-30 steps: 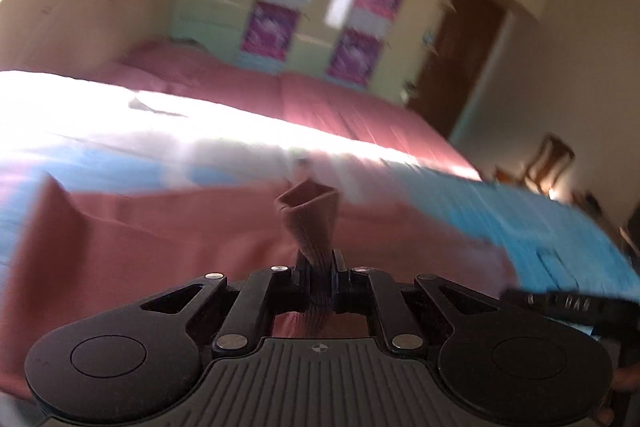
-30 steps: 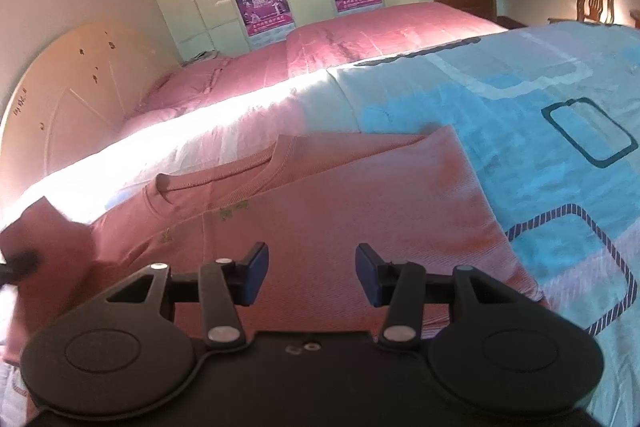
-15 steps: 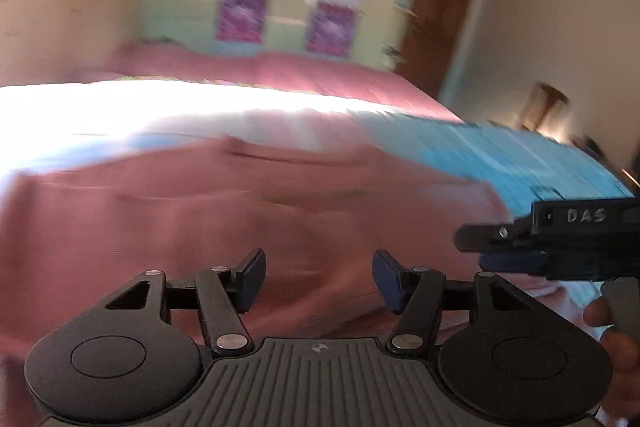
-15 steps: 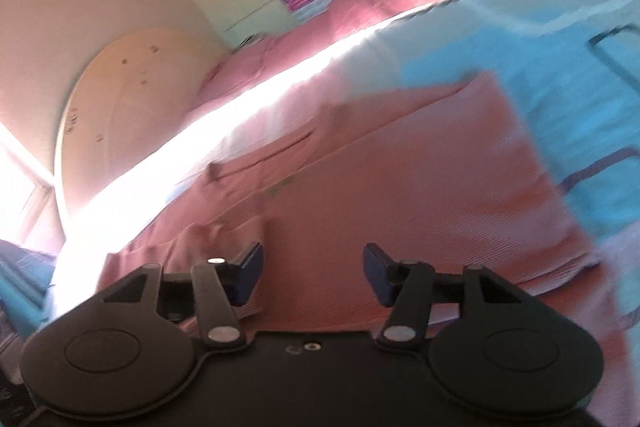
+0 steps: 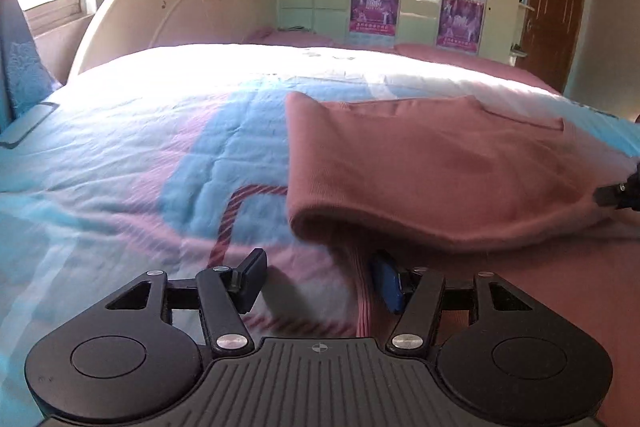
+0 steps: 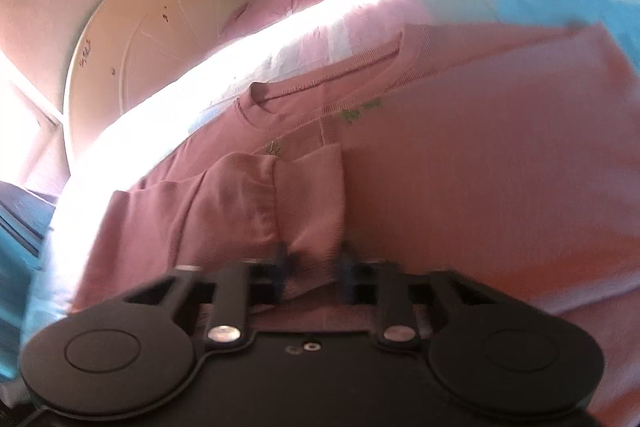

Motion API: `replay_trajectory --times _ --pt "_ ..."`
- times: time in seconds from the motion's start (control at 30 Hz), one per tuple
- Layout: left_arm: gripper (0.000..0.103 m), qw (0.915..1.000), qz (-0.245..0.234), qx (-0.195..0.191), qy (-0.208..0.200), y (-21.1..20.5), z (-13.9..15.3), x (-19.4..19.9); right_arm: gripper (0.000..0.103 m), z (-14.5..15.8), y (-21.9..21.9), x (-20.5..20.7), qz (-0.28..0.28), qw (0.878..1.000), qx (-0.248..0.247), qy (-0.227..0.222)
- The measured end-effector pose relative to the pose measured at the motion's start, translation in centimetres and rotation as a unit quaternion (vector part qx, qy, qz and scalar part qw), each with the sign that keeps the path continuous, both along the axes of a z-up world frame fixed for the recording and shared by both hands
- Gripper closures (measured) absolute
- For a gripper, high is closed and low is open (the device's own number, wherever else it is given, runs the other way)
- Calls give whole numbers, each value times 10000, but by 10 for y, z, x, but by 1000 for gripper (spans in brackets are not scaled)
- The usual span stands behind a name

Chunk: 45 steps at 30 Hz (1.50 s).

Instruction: Fold small clothes

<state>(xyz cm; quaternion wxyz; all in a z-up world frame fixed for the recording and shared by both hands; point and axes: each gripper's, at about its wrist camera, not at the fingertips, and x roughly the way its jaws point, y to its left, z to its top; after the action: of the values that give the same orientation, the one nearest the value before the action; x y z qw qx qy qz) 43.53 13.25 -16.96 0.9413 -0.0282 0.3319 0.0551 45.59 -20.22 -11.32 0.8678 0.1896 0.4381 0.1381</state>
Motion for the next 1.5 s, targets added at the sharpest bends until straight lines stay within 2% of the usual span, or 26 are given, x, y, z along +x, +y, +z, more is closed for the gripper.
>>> replay_trajectory --times 0.07,0.17,0.23,0.3,0.33,0.37,0.4,0.43,0.5,0.6,0.8,0.97,1.13,1.17,1.2,1.27,1.33,1.37,1.43,1.5 --pt "50 10000 -17 -28 14 3 -3 9 96 5 4 1 38 9998 -169 -75" --pt "54 9999 -97 -27 -4 3 -4 17 96 29 3 -8 73 9974 -415 -579" --pt "57 9999 -150 -10 -13 5 -2 12 96 50 -11 -20 -189 9936 -478 -1001" --pt "66 9997 -233 -41 -13 5 -2 12 96 65 -32 -30 -667 9872 -678 -1277" --pt "74 9996 -278 -44 -16 4 0 11 96 66 -41 -31 -792 9856 -788 -1268" --pt "86 9994 -350 -52 -8 2 1 11 96 63 -49 -30 -794 9867 -856 -1132" --pt "92 9991 -433 -49 5 -1 3 12 96 56 -57 -28 -752 9892 -843 -931" --pt "93 9988 -494 25 6 -6 5 12 96 51 -62 -29 -723 9908 -812 -801" --pt "93 9985 -525 133 14 -11 7 13 96 44 -64 -33 -657 9914 -877 -722" --pt "93 9989 -451 -119 26 -4 6 12 96 37 -61 -36 -709 9915 -865 -663" --pt "93 9984 -537 -169 71 0 8 14 96 25 -64 -38 -784 9914 -873 -571" --pt "93 9983 -554 -140 78 -1 8 13 96 28 -65 -47 -792 9905 -916 -653" --pt "93 9978 -648 -3 113 -4 9 12 95 7 -64 -42 -831 9904 -1036 -377" --pt "93 9974 -710 7 128 -3 10 11 94 4 -66 -41 -887 9901 -1035 -346" --pt "92 9971 -750 6 111 -2 14 8 83 5 -67 -42 -982 9889 -1052 -376" --pt "83 9974 -708 -78 -101 5 26 -7 71 12 -70 -48 -1261 9831 -1244 -453" --pt "83 9972 -621 -12 -428 6 40 -21 71 26 -73 -59 -1389 9809 -1182 -680" --pt "83 9969 -629 -52 -466 3 44 -22 76 30 -71 -61 -1297 9826 -1089 -760" --pt "83 9958 -764 -181 -463 -9 44 -16 76 34 -51 -62 -859 9857 -1135 -903" --pt "83 9946 -943 -351 -250 -24 37 -1 78 31 -26 -57 -403 9877 -1177 -947"
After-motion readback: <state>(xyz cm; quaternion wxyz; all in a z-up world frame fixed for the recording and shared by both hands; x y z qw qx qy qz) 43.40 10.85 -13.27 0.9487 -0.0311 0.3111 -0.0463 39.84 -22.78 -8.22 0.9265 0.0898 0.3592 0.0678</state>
